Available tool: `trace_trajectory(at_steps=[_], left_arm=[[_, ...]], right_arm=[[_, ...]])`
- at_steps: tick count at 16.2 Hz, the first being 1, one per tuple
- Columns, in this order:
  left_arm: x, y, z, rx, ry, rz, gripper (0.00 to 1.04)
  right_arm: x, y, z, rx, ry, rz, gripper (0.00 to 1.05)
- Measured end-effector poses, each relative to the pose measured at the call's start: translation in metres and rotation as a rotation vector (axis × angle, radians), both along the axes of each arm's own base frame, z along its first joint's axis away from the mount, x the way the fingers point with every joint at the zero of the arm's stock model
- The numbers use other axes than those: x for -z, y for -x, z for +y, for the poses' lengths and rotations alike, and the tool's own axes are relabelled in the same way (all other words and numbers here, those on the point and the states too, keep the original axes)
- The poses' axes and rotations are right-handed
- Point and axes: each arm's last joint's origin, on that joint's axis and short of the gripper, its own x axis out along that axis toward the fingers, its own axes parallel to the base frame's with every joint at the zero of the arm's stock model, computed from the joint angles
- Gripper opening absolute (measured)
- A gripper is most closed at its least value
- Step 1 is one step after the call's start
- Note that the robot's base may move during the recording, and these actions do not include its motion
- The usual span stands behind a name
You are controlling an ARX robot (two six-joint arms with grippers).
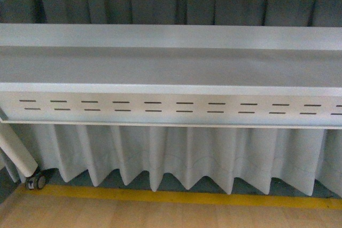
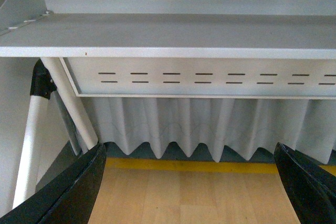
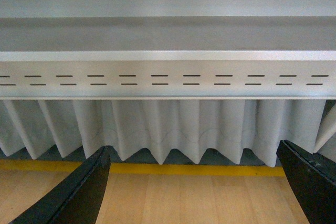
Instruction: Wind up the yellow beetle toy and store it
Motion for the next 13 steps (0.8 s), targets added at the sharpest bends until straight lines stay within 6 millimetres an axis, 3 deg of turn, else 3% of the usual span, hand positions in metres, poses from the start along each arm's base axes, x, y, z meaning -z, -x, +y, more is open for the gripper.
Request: trace_trajectory(at_steps=[13], left_arm=[[0.0, 0.0, 0.0, 0.0, 0.0, 0.0, 0.98]], right_arm=[[0.0, 0.0, 0.0, 0.0, 0.0, 0.0, 0.98]])
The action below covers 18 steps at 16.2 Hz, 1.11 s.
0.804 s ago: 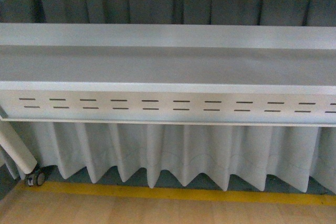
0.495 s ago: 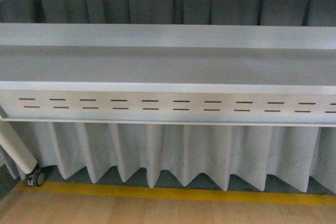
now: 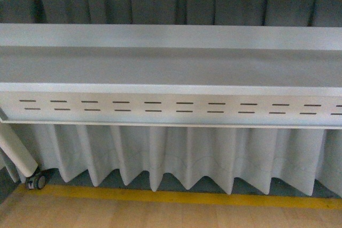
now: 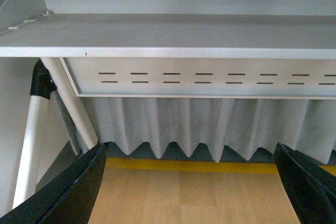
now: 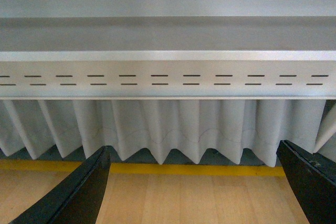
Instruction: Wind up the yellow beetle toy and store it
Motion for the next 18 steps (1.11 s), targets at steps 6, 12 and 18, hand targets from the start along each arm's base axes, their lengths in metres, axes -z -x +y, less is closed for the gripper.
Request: trace_trajectory(at_steps=[6, 12, 18], left_arm=[[0.0, 0.0, 0.0, 0.0, 0.0, 0.0, 0.98], [0.0001, 0.0, 0.0, -0.001, 0.0, 0.001, 0.98], [0.0, 0.0, 0.0, 0.0, 0.0, 0.0, 0.98]], right_arm=[[0.0, 0.0, 0.0, 0.0, 0.0, 0.0, 0.98], [0.0001, 0.0, 0.0, 0.0, 0.0, 0.001, 0.98], [-0.0001, 0.0, 0.0, 0.0, 0.0, -0.001, 0.98]])
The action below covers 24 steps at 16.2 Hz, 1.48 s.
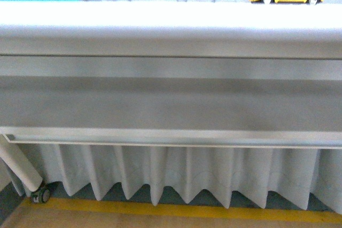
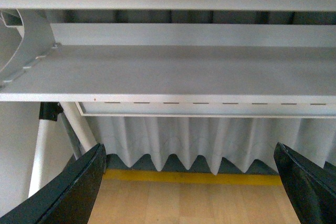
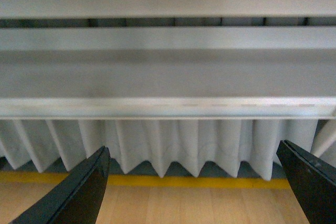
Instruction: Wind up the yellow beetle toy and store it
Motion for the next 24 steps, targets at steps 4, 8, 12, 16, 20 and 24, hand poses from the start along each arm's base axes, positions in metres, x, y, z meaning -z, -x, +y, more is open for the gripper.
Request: trace_trajectory(at_steps=[4, 8, 12, 16, 20, 24], left_arm=[[-0.0001, 0.0, 0.0, 0.0, 0.0, -0.001, 0.98], [0.0, 0.0, -0.0001, 0.002, -0.001, 0.0, 0.98], [-0.0002, 0.0, 0.0, 0.0, 0.001, -0.002, 0.98], [-0.0002, 0.0, 0.0, 0.001, 0.002, -0.002, 0.98], [-0.0001, 0.0, 0.0, 0.0, 0.002, -0.001, 0.98], [-0.0001, 0.0, 0.0, 0.0, 0.002, -0.001, 0.98]], right_arm=[[0.0, 0.0, 0.0, 0.0, 0.001, 0.0, 0.98], [0.0, 0.0, 0.0, 0.0, 0.0, 0.0, 0.98], [-0.0001, 0.0, 0.0, 0.0, -0.001, -0.001, 0.98], [0.0, 0.0, 0.0, 0.0, -0.003, 0.0, 0.98], [0.0, 0.0, 0.0, 0.0, -0.003, 0.0, 0.98], [0.0, 0.0, 0.0, 0.0, -0.003, 0.0, 0.98]])
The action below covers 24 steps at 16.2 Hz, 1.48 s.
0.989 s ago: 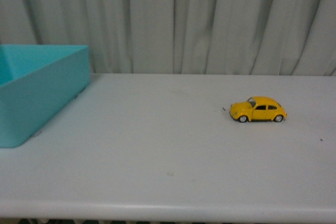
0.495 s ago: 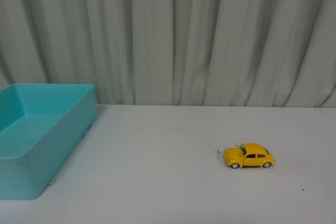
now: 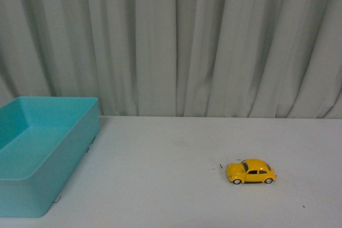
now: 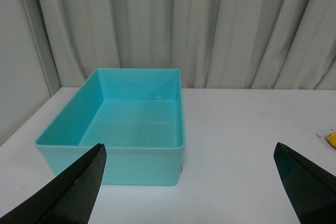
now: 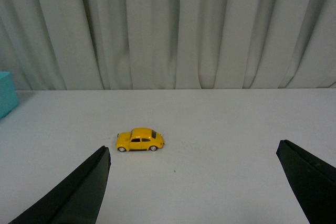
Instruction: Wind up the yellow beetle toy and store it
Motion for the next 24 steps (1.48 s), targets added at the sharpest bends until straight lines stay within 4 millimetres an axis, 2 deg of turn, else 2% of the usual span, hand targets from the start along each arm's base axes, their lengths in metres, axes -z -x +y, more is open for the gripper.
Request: trace_trajectory(at_steps=[24], left_arm=[[-0.0001, 0.0, 0.0, 0.0, 0.0, -0.001, 0.98]], right_arm=[[0.0, 0.0, 0.0, 0.0, 0.0, 0.0, 0.98]])
